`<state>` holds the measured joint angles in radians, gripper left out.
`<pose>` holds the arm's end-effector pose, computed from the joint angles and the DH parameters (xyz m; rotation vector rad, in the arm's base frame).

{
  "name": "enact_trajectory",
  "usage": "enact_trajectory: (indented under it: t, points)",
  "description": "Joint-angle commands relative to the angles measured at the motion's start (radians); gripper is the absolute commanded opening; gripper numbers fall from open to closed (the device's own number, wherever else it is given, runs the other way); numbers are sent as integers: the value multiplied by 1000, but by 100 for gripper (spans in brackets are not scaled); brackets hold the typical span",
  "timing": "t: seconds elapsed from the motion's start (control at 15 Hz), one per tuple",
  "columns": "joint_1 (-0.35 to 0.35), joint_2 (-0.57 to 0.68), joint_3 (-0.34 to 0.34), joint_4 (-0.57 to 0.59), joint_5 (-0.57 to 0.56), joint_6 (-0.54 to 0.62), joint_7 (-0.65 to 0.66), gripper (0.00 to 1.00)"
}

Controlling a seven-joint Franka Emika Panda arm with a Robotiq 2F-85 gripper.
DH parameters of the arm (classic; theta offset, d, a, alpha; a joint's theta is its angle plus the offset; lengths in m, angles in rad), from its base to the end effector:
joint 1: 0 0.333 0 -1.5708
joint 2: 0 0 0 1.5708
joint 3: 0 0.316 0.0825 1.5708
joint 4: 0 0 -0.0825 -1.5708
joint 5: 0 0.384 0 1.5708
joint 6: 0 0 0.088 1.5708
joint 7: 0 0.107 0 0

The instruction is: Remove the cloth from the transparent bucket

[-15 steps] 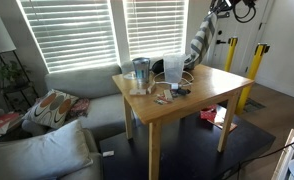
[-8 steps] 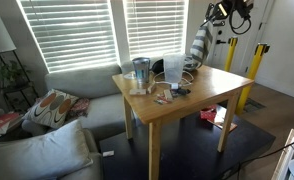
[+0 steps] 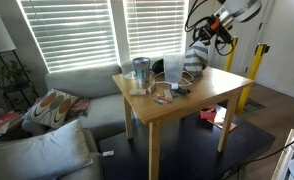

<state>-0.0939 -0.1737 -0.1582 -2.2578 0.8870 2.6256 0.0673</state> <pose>0.5063 -0.1525 0.4862 -2.1506 1.1711 -0.7041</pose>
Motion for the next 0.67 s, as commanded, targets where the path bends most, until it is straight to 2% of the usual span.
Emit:
enact_trajectory:
  t: [0.0, 0.13, 0.2, 0.27, 0.4, 0.6]
  points:
    - [15, 112, -8, 71, 72, 59, -123, 1]
    - [16, 141, -1, 100, 94, 51, -163, 1]
    - [14, 149, 1, 114, 91, 34, -168, 27]
    - [14, 144, 2, 134, 94, 18, -188, 29]
    - [8, 117, -1, 167, 62, -50, -192, 40]
    - [-24, 40, -10, 212, -68, -285, -155, 63]
